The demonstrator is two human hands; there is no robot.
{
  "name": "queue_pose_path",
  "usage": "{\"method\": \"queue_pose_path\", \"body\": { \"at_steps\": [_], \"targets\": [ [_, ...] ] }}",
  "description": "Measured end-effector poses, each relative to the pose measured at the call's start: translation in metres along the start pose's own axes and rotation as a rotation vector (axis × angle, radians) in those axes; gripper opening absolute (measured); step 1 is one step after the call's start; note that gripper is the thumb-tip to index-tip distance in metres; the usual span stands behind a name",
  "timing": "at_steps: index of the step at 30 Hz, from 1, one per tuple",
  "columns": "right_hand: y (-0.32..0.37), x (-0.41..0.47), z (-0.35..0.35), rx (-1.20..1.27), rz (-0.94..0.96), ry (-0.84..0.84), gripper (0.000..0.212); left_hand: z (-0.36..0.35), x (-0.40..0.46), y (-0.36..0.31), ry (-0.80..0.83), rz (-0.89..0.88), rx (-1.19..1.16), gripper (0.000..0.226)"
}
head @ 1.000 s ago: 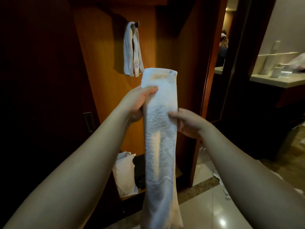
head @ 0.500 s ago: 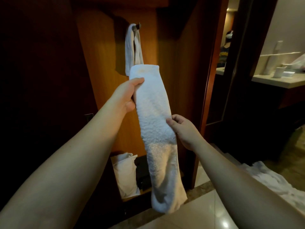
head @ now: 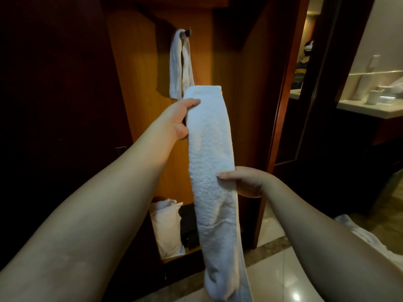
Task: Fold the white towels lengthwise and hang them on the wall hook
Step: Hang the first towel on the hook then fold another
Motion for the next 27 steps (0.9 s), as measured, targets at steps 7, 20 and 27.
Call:
{"method": "queue_pose_path", "body": {
  "at_steps": [7,20,27],
  "targets": [
    [0.022,0.007,-0.017,0.145,0.216,-0.012,0.069,-0.003,0.007,0.000,0.010,-0.035,0.124,0.035],
    [0.084,0.005,0.011,0.022,0.313,-0.437,0.038,0.020,-0.026,0.067,-0.312,-0.490,0.605,0.048],
    [0.118,0.000,0.008,-0.231,0.293,-0.785,0.067,-0.009,-0.045,0.120,-0.145,-0.535,0.878,0.066]
  ]
}}
Point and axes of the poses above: each hand's wrist, its own x-axis towards the middle knuckle, its own z-axis out of the back of the hand, y = z × x, the point moved 7 cm from there along x, towards the middle knuckle, and after that the axes turned 8 degrees about y, right-handed, at the moved point
